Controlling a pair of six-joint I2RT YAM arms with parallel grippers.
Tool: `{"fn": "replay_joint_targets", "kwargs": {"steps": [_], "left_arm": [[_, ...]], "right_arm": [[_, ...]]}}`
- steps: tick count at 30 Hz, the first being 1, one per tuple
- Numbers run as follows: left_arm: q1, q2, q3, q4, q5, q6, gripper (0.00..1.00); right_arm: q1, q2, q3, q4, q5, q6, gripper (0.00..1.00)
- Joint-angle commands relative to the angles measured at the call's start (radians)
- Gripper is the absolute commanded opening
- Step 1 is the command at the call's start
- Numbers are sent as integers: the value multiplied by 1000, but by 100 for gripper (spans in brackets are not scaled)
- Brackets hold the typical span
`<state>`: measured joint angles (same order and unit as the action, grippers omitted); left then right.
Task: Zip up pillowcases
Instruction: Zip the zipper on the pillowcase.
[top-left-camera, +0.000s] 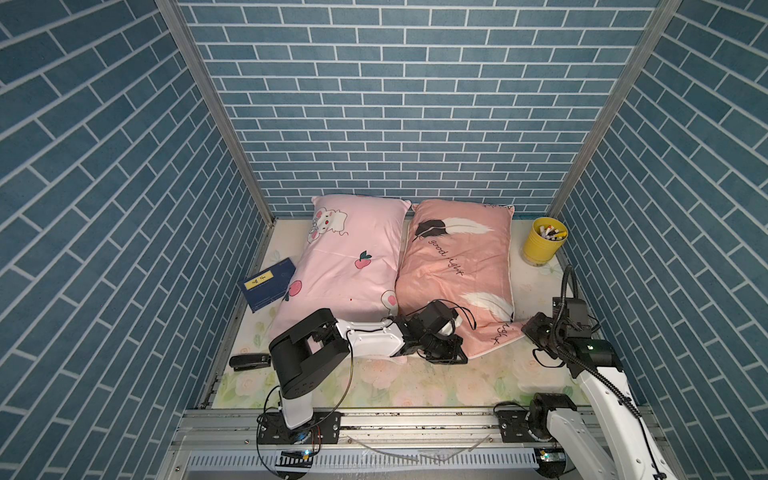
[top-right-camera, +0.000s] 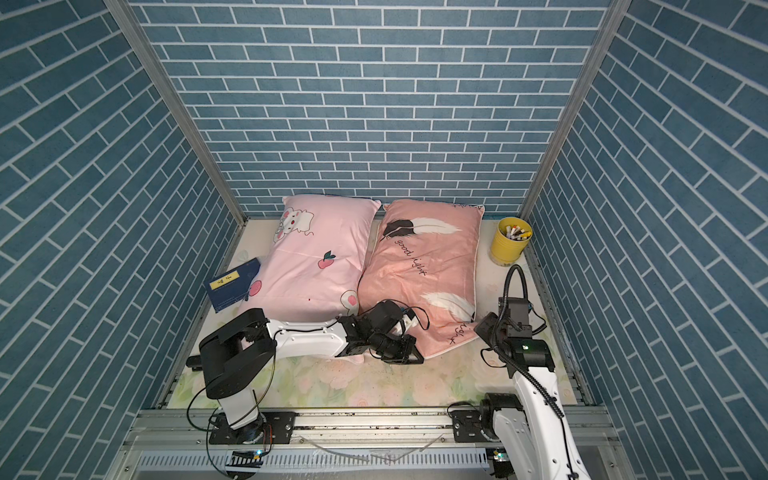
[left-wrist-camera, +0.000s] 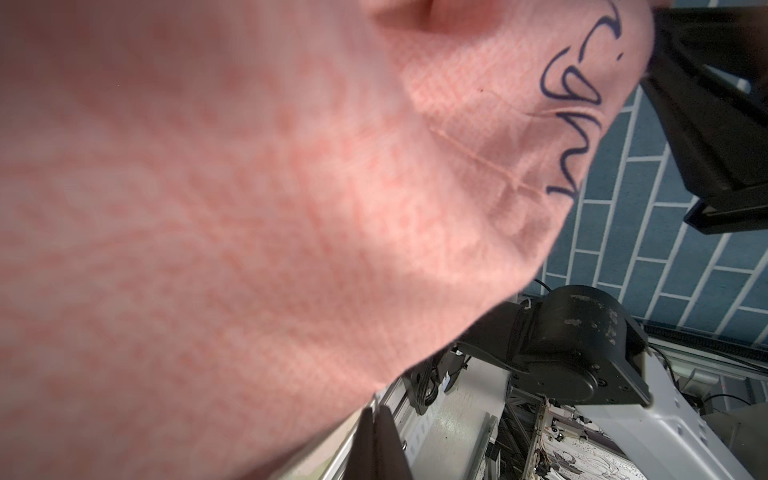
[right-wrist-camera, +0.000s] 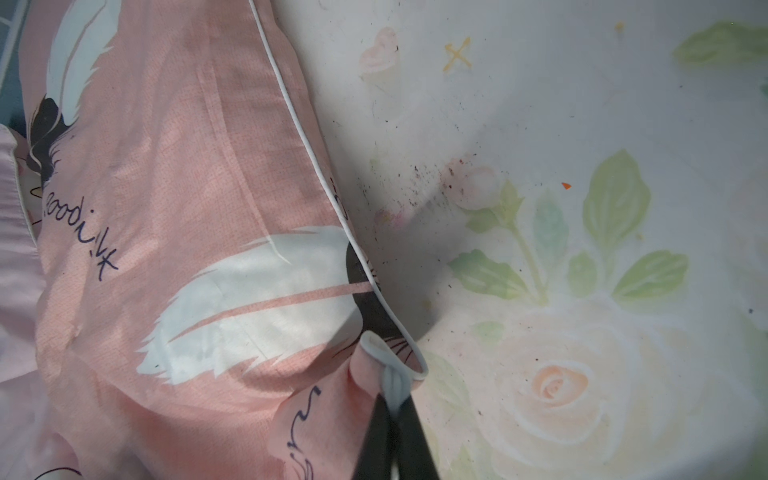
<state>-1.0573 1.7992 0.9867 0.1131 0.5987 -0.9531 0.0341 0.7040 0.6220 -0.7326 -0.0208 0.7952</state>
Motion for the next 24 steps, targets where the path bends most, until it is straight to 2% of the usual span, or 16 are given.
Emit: {"fn": "replay_joint_targets", "kwargs": {"steps": [1,18,24], "left_arm": [[7,-28,-17,-72,-5,29,0],[10,-73,-58,-156,-32,78,0],[14,-97,-70,-118,-51,67,0]], "right_arm": [[-11,4,61,24,72,-46,0],[-20,67,125,29,113,-106,0],[-23,96,134,17,72,-118,0]]}}
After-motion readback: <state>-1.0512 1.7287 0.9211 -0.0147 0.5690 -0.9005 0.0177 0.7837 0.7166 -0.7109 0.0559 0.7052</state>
